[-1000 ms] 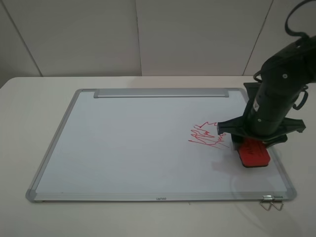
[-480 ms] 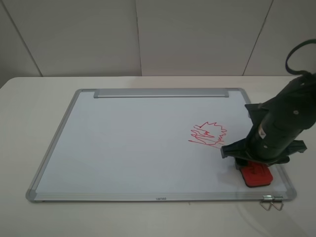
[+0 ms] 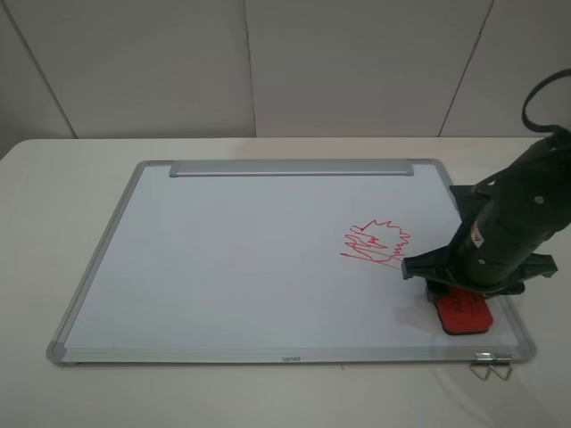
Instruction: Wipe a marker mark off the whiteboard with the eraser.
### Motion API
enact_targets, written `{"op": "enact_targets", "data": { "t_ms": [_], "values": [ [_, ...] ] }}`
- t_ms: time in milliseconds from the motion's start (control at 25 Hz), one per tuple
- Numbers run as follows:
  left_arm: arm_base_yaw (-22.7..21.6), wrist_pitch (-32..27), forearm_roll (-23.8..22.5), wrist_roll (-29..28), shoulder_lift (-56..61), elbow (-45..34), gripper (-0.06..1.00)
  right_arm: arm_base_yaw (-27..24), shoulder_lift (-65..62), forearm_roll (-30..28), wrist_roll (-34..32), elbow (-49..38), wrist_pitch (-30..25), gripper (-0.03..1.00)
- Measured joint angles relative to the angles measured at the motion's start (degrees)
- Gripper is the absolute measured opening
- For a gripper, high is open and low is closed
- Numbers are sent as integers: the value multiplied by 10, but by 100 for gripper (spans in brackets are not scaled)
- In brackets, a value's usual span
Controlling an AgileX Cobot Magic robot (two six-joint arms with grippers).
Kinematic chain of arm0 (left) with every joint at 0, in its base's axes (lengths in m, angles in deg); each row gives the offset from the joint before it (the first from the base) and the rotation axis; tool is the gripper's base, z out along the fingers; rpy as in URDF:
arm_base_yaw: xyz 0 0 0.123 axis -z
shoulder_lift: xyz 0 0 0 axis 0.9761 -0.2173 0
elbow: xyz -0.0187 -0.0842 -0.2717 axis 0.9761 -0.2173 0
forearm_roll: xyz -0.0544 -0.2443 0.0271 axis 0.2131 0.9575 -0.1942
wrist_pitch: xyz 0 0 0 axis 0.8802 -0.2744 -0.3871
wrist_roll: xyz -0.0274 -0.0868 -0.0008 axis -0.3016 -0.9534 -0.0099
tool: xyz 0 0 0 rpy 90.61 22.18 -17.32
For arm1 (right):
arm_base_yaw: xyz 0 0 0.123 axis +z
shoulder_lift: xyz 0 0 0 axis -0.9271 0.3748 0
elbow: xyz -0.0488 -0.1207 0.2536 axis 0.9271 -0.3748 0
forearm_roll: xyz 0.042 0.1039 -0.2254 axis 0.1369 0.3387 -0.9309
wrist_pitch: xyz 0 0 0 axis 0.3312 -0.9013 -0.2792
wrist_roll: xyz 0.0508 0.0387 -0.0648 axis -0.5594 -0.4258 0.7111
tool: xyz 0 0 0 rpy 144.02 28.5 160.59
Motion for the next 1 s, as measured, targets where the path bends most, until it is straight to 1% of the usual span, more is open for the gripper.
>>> {"op": "enact_targets", "data": {
  "t_ms": [120, 160, 280, 320, 400, 480, 600, 720, 880, 1000],
  "values": [
    [0, 0, 0, 0, 0, 0, 78, 0, 0, 0, 0, 0, 0, 51],
    [0, 0, 0, 0, 0, 0, 78, 0, 0, 0, 0, 0, 1, 54],
    [0, 0, 0, 0, 0, 0, 78, 0, -1, -4, 0, 0, 5, 70],
    [0, 0, 0, 0, 0, 0, 78, 0, -5, -4, 1, 0, 5, 74],
    [0, 0, 0, 0, 0, 0, 78, 0, -21, -1, 10, 0, 5, 77],
    [0, 0, 0, 0, 0, 0, 78, 0, -49, 19, 36, -1, 3, 78],
    [0, 0, 0, 0, 0, 0, 78, -13, -121, 73, 117, -1, -16, 79],
    [0, 0, 0, 0, 0, 0, 78, -50, -204, 136, 214, -1, -56, 79],
    [0, 0, 0, 0, 0, 0, 78, -131, -324, 205, 326, -1, -122, 79],
    [0, 0, 0, 0, 0, 0, 78, -196, -418, 221, 376, -1, -171, 79]
  ]
}}
